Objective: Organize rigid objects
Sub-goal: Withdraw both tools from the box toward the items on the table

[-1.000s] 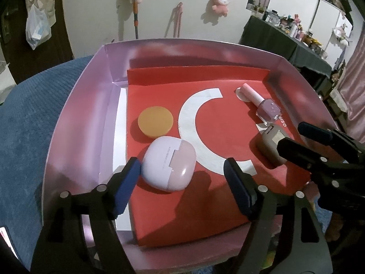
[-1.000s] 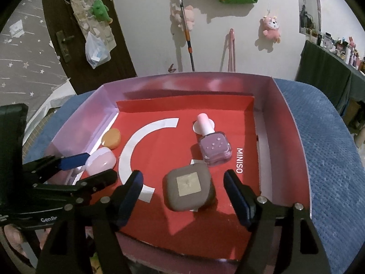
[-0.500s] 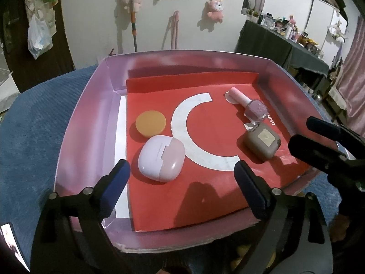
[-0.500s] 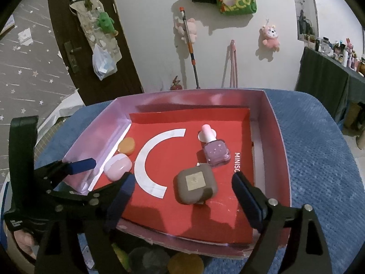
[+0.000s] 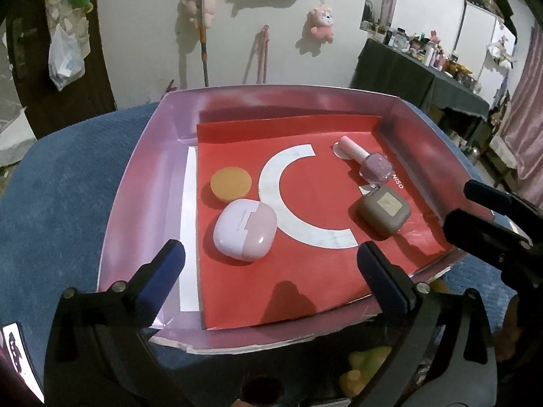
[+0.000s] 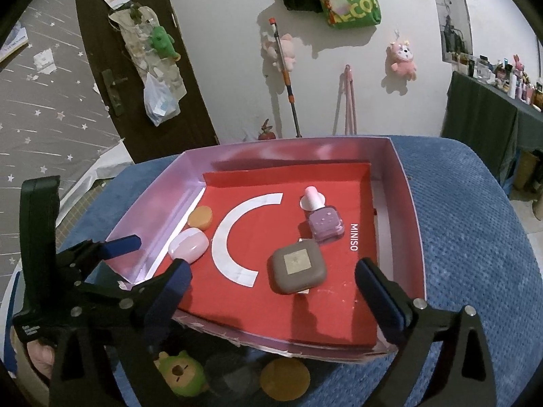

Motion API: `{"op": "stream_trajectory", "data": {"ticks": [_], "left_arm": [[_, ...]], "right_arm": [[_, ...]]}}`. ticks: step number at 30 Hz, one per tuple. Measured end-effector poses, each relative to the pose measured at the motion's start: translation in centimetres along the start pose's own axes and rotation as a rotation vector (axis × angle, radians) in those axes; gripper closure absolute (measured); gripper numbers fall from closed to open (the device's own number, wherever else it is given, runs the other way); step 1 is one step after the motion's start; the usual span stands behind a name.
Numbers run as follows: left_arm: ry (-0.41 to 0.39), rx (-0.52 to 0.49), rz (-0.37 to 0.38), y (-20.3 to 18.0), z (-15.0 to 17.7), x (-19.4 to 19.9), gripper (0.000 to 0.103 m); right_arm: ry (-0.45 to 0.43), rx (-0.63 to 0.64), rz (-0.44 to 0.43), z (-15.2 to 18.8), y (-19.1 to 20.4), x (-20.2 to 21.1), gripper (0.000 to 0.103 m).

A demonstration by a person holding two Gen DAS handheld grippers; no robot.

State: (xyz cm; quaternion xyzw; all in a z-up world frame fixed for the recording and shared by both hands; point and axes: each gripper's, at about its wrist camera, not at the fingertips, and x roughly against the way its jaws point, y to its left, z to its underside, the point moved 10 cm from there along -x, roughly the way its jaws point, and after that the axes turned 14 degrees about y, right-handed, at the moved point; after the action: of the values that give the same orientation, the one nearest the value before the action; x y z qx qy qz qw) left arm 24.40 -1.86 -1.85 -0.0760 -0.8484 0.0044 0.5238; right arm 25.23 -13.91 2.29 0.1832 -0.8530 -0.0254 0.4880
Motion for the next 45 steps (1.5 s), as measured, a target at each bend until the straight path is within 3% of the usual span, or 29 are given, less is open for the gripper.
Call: {"op": "stream_trajectory", "data": {"ticks": [26, 45], "left_arm": [[-0.065, 0.04, 0.046, 0.4, 1.8, 2.6, 0.0], [-0.085, 0.029, 0.032, -0.1, 4.2, 4.2, 0.0]], "right_arm": [[-0.046, 0.01, -0.034, 1.7, 1.5, 2.3, 0.0], [-0.112, 0.022, 0.014, 4.0, 1.9, 3.8, 0.0]]}}
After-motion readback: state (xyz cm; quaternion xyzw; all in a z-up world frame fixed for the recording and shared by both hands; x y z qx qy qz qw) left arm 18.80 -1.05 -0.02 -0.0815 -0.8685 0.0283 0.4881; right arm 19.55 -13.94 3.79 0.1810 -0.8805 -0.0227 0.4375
